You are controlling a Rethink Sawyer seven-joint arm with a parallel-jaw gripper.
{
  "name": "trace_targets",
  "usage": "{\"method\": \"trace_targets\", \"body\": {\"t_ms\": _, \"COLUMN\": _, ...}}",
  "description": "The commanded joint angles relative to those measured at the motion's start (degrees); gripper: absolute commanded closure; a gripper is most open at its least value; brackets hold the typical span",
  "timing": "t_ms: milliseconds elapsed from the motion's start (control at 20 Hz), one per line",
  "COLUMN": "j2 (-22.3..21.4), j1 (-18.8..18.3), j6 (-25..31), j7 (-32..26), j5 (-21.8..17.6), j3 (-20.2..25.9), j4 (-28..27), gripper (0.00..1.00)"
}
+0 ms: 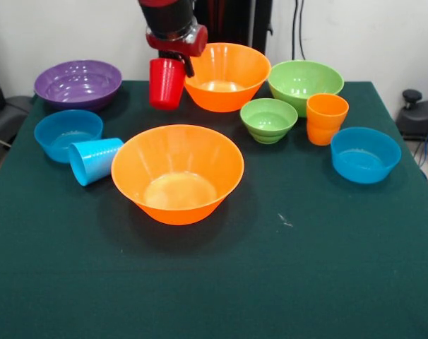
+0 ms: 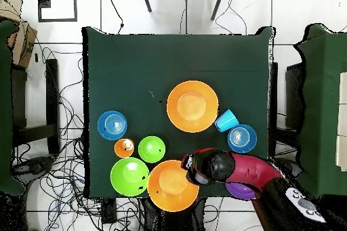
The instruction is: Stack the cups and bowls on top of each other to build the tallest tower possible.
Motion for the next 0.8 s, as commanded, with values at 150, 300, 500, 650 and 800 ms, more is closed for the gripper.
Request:
{"method": "trace_targets", "body": {"t_ms": 150, "j2": 9.17, "j1": 2.42, "j6": 12.82, "j7": -1.91, "j5": 7.08, "j3": 5.98, "j4": -18.61, "gripper": 1.0}}
{"method": "trace_targets", "body": {"t_ms": 300, "j2": 10.54, "j1": 2.96, "j6": 13.74, "j7": -0.92, "j5": 8.4, "j3": 5.74, "j4": -21.09, "gripper": 1.0}}
{"method": "trace_targets", "body": {"t_ms": 500, "j2": 9.9, "j1": 3.82, "j6": 18.45, "j7": 0.07, "j5": 10.53, "j3": 5.41, "j4": -22.9, "gripper": 1.0}}
{"method": "trace_targets", "body": {"t_ms": 650, "j2": 9.49, "j1": 3.87, "j6": 19.74, "j7": 0.3, "j5": 11.91, "j3": 5.47, "j4": -22.47, "gripper": 1.0}}
{"method": "trace_targets", "body": {"t_ms": 800, "j2": 10.42, "j1": 3.99, "j6": 17.81, "j7": 1.06, "j5": 12.95, "j3": 5.25, "j4": -21.4, "gripper": 1.0}}
